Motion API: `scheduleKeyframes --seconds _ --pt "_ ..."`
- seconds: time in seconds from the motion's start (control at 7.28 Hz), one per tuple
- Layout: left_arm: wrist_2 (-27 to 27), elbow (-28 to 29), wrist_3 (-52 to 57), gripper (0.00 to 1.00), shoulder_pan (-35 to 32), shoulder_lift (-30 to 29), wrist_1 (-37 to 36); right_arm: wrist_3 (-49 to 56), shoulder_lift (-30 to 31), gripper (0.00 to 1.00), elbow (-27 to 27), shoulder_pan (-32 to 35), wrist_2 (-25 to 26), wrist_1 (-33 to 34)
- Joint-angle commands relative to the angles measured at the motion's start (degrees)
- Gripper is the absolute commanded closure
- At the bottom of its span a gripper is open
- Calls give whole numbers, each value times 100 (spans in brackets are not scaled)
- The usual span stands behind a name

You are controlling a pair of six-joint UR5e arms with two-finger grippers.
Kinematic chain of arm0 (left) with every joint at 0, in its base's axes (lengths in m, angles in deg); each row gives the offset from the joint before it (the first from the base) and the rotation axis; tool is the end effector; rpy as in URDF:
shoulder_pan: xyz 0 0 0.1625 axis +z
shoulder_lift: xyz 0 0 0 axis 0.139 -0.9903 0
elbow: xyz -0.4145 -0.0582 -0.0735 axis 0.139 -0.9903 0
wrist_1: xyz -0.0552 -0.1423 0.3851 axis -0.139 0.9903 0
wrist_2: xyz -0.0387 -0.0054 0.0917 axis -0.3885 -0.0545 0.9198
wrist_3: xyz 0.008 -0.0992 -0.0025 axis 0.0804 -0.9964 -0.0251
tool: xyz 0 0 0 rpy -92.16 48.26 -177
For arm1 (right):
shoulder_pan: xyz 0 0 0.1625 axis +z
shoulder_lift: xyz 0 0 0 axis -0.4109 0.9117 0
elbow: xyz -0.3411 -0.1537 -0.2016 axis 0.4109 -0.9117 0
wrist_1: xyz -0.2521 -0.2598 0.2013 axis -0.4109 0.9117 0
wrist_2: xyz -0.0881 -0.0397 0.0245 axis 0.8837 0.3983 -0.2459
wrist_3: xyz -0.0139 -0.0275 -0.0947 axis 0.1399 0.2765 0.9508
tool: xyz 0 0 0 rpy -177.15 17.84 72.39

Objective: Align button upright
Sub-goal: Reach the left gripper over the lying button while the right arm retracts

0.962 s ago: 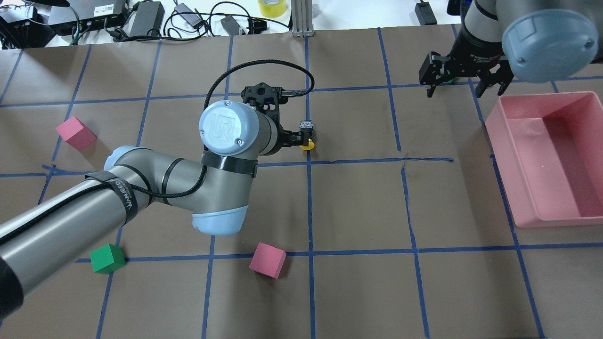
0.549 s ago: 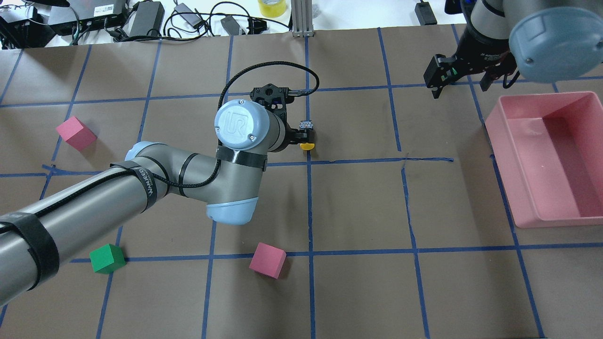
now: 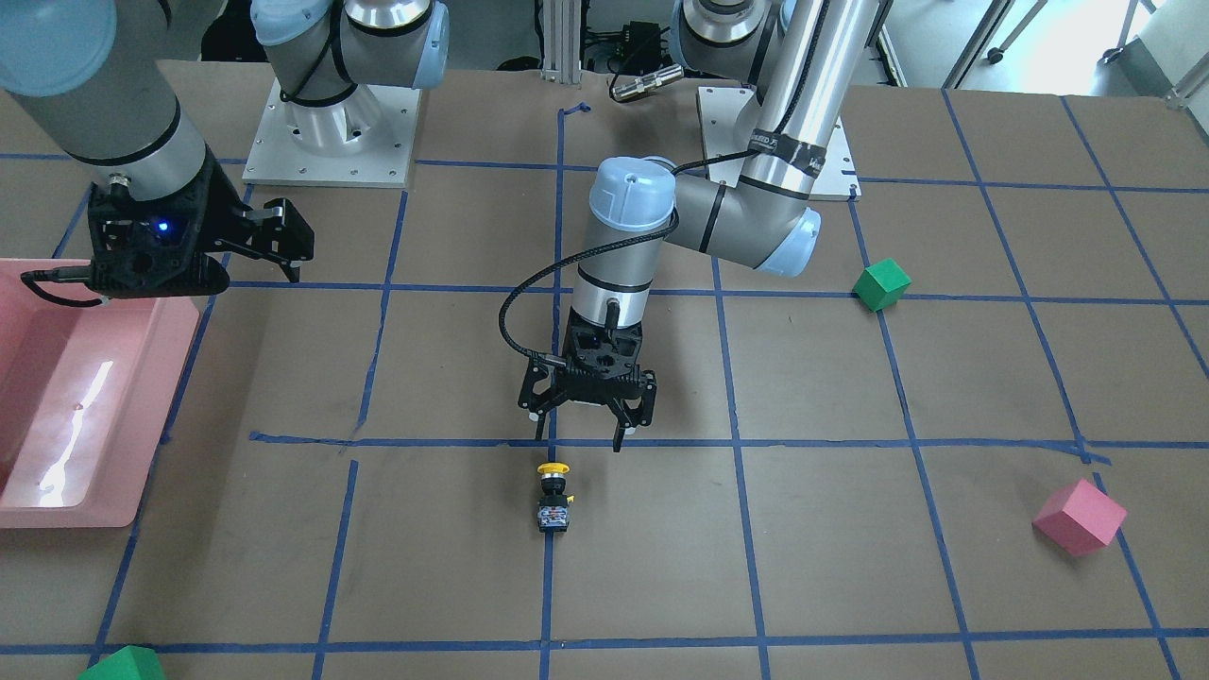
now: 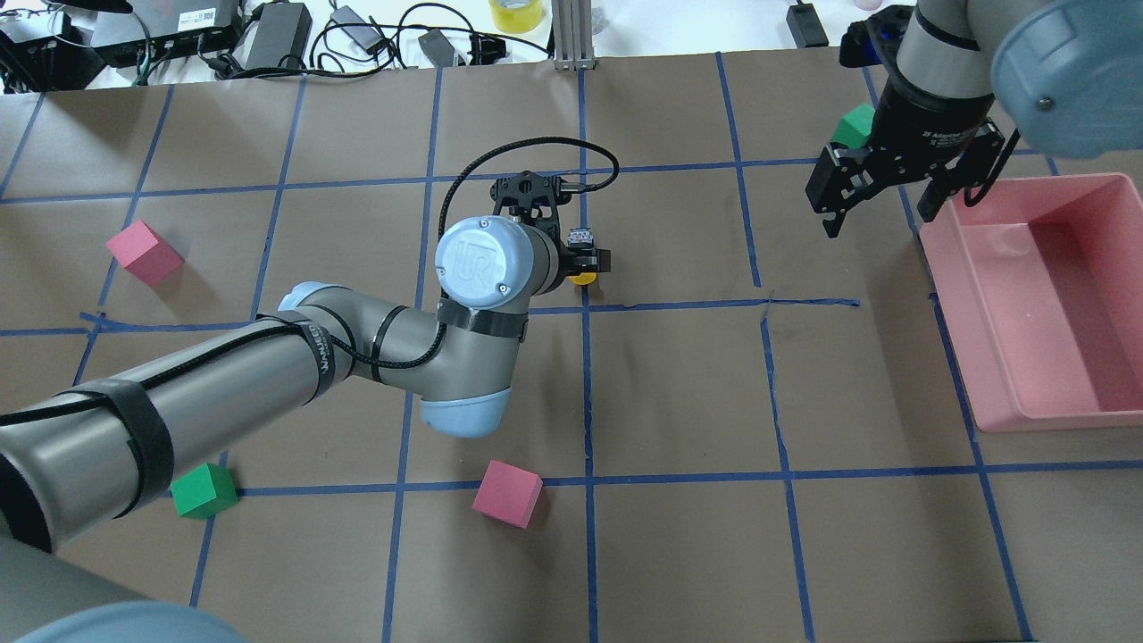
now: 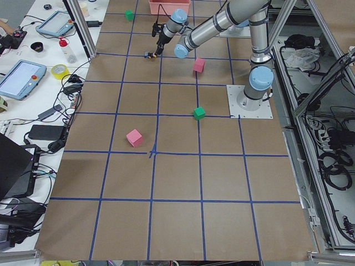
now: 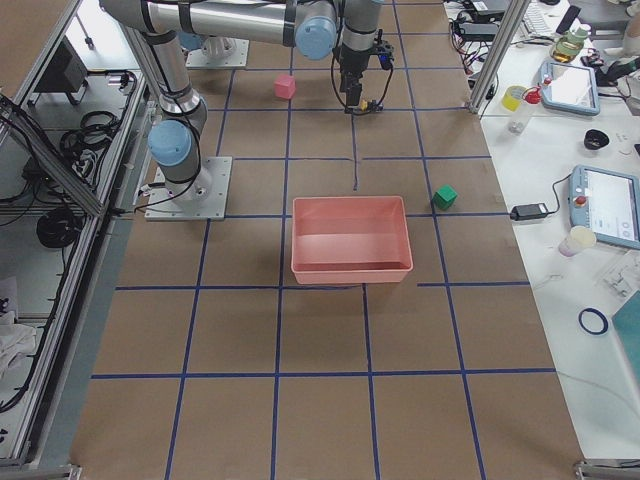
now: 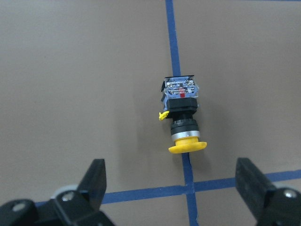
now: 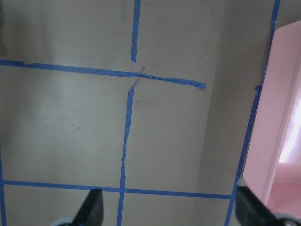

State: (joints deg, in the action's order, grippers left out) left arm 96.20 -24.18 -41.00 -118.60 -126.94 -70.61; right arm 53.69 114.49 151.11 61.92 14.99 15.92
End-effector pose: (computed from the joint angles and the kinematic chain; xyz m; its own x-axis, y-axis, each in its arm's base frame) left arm -0.3253 -0.4990 0.2098 -0.9886 0.1026 0.1107 0.0289 0.8485 -0.5284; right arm 0.0927 -0.5137 0.4374 -0.9925 -0.1134 0.0447 -0.1072 0.9867 0.1222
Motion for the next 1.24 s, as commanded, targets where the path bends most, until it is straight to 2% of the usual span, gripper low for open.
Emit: scheduleKeyframes --seconds 0.0,0.27,0.69,0.82,1.1 --pt "570 0 -5 2 -267 -666 -1097 -73 -23 0 -33 38 28 -138" --pt "878 35 -40 0 -557 -1036 -1459 -74 65 0 -59 100 -15 -225" --pt "863 464 21 0 -558 -1344 -1584 -74 144 0 -68 303 -60 -226" --pt "872 448 239 0 -567 -1389 -1584 -82 170 0 -68 320 -217 -217" --pt "872 334 338 2 -567 -1294 -1593 -82 171 0 -68 311 -210 -226"
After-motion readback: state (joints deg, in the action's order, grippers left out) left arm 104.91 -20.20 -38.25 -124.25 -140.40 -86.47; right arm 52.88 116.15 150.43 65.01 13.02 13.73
